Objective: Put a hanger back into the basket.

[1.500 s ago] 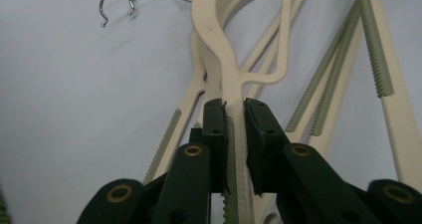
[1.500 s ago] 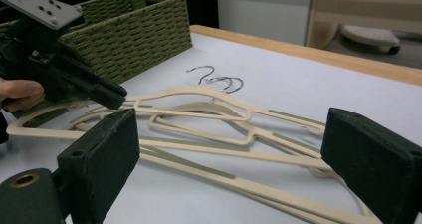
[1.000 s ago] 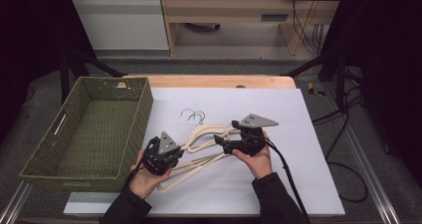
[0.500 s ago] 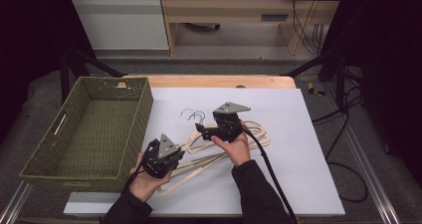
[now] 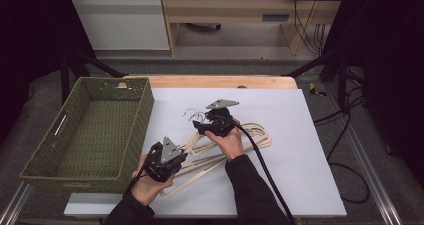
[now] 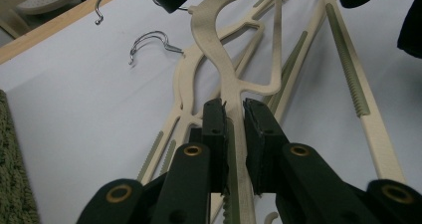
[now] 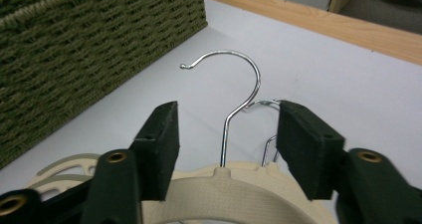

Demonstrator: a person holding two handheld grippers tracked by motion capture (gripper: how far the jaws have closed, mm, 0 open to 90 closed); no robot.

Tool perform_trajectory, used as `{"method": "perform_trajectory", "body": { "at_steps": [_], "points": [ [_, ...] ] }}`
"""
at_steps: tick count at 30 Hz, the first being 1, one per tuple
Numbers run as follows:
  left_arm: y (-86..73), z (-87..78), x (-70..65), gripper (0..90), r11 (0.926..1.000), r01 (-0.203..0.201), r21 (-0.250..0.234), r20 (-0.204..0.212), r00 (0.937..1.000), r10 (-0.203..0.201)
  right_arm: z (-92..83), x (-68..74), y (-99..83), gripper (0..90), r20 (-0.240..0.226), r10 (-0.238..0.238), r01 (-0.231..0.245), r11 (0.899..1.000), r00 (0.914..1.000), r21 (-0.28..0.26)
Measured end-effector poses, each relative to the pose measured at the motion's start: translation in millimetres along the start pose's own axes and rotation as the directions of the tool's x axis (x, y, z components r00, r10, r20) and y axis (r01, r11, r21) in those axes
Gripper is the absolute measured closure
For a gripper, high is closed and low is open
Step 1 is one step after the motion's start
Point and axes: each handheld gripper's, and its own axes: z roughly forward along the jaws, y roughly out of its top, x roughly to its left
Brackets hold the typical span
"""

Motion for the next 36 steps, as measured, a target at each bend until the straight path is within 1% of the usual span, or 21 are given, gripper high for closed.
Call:
{"method": "perform_trajectory", "body": {
  "at_steps": [3, 4, 5, 6, 9, 10, 11, 13, 14, 15, 18, 19, 20, 23, 24, 26, 28, 31, 33, 35, 36],
  "points": [
    [-0.4, -0.2, -0.3, 79.7, 1.0, 0.001, 0.0, -0.001, 1.0, -0.001, 7.4, -0.3, -0.4, 51.0, -0.002, 0.008, -0.008, 0.999, 1.0, 0.032],
    [-0.4, -0.2, -0.3, 79.7, 1.0, 0.001, 0.0, -0.001, 1.0, -0.001, 7.4, -0.3, -0.4, 51.0, -0.002, 0.008, -0.008, 0.999, 1.0, 0.032],
    [-0.7, -0.1, -0.5, 79.7, 1.0, 0.003, -0.001, -0.001, 1.0, -0.003, 10.4, -1.0, -1.3, 58.8, 0.001, 0.013, -0.013, 0.999, 0.9999, 0.042],
    [-0.8, -0.1, -0.7, 79.7, 1.0, 0.002, -0.005, -0.001, 1.0, -0.002, 11.3, -1.5, -1.7, 61.4, -0.006, 0.026, -0.025, 0.998, 0.9997, 0.049],
    [-1.1, 0.4, -2.2, 79.6, 0.9999, 0.003, -0.014, -0.006, 1.0, -0.003, 13.5, -3.9, -3.1, 69.9, -0.014, 0.035, -0.034, 0.997, 0.9993, 0.073],
    [-1.0, -0.2, -2.1, 79.6, 1.0, -0.008, -0.003, -0.003, 1.0, 0.008, 14.3, -3.9, -3.5, 73.2, -0.017, 0.042, -0.041, 0.996, 0.999, 0.083],
    [-1.1, 0.3, -2.4, 79.7, 1.0, -0.009, -0.004, -0.001, 1.0, 0.009, 15.0, -4.8, -3.9, 75.3, -0.024, 0.035, -0.033, 0.995, 0.9991, 0.091],
    [-1.7, 1.5, -3.3, 79.7, 0.9999, -0.013, -0.001, -0.001, 0.9999, 0.013, 15.6, -4.9, -4.4, 81.2, -0.041, 0.049, -0.045, 0.994, 0.9979, 0.101],
    [-2.2, 2.6, -4.7, 79.7, 1.0, 0.0, -0.01, 0.0, 1.0, 0.0, 15.6, -4.8, -4.4, 82.7, -0.044, 0.054, -0.049, 0.993, 0.9976, 0.105],
    [-2.3, 2.1, -4.4, 79.6, 0.9999, -0.014, 0.002, 0.0, 0.9999, 0.014, 15.3, -4.5, -4.3, 83.4, -0.043, 0.058, -0.053, 0.993, 0.9974, 0.11],
    [-3.2, 2.0, -5.9, 79.6, 0.9999, -0.017, 0.004, 0.002, 0.9999, 0.017, 12.6, -4.8, -4.0, 84.5, -0.044, 0.069, -0.064, 0.992, 0.9967, 0.111],
    [-3.8, 2.7, -7.1, 79.6, 0.9999, -0.01, -0.003, 0.0, 1.0, 0.01, 11.0, -4.5, -3.8, 85.0, -0.045, 0.075, -0.07, 0.992, 0.9962, 0.108],
    [-4.9, 2.7, -7.8, 79.5, 0.9998, -0.016, 0.008, 0.001, 0.9999, 0.016, 9.4, -4.2, -3.5, 85.9, -0.042, 0.076, -0.072, 0.992, 0.9962, 0.101],
    [-8.6, 4.8, -10.1, 79.6, 0.9997, -0.018, 0.014, 0.0, 0.9998, 0.018, 2.2, -1.7, -2.5, 88.5, -0.034, 0.079, -0.076, 0.994, 0.9963, 0.08],
    [-9.4, 5.5, -9.9, 79.6, 0.9996, -0.027, 0.011, -0.015, 0.9995, 0.027, 0.1, -0.9, -3.0, 88.7, -0.036, 0.081, -0.078, 0.995, 0.9961, 0.067],
    [-11.5, 7.0, -11.9, 79.6, 0.9997, -0.018, 0.015, -0.002, 0.9998, 0.019, -3.6, -0.1, -4.9, 89.0, -0.039, 0.082, -0.079, 0.995, 0.9959, 0.055],
    [-14.3, 8.3, -13.3, 79.6, 0.9992, -0.028, 0.027, 0.006, 0.9996, 0.028, -6.8, 0.0, -7.9, 89.2, -0.048, 0.079, -0.077, 0.996, 0.9957, 0.045],
    [-18.9, 11.2, -16.1, 79.6, 0.9988, -0.025, 0.042, 0.02, 0.9995, 0.024, -11.0, 1.4, -11.6, 89.3, -0.059, 0.08, -0.078, 0.996, 0.9951, 0.039],
    [-21.0, 13.0, -16.6, 79.6, 0.9984, -0.023, 0.051, 0.037, 0.9991, 0.022, -14.0, 2.1, -14.0, 89.4, -0.062, 0.065, -0.063, 0.998, 0.996, 0.028],
    [-21.6, 14.2, -14.9, 79.1, 0.9981, -0.019, 0.059, 0.065, 0.9978, 0.015, -17.5, 3.2, -16.4, 89.5, -0.067, 0.05, -0.049, 0.999, 0.9965, 0.014],
    [-21.2, 15.5, -14.3, 78.5, 0.9993, 0.014, 0.035, 0.082, 0.9965, -0.017, -19.1, 3.9, -16.8, 89.5, -0.062, 0.046, -0.045, 0.999, 0.997, 0.014]
  ]
}}
